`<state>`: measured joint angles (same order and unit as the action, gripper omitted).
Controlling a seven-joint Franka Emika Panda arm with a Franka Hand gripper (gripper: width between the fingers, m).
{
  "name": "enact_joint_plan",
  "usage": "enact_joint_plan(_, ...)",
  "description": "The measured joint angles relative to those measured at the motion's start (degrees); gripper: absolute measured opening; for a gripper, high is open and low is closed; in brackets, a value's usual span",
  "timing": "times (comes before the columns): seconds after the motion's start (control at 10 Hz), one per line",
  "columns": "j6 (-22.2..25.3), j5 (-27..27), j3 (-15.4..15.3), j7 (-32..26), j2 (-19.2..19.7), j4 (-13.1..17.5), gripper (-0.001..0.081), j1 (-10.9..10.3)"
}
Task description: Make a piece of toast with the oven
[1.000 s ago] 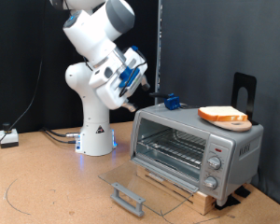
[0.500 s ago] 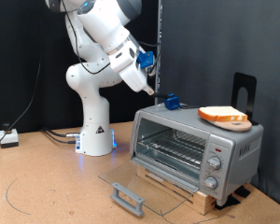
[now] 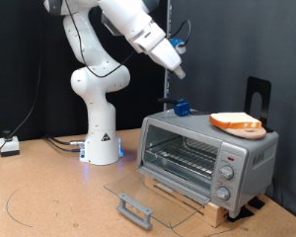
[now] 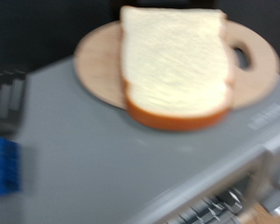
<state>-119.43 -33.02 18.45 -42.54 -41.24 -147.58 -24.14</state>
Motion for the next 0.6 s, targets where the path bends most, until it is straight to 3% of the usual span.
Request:
enact_joint_plan(0.2, 5.19, 0.01, -2.03, 2.6, -2.32, 0.32, 0.0807, -0.45)
enact_joint_plan(0.4, 6.83, 0.02, -4.49, 5.42, -4.91, -0.12, 0.0807, -0.37)
enact_joint_plan(0.6, 8.01, 0.91, -4.55, 4.48, -4.9, -0.14, 0.0807, -0.45)
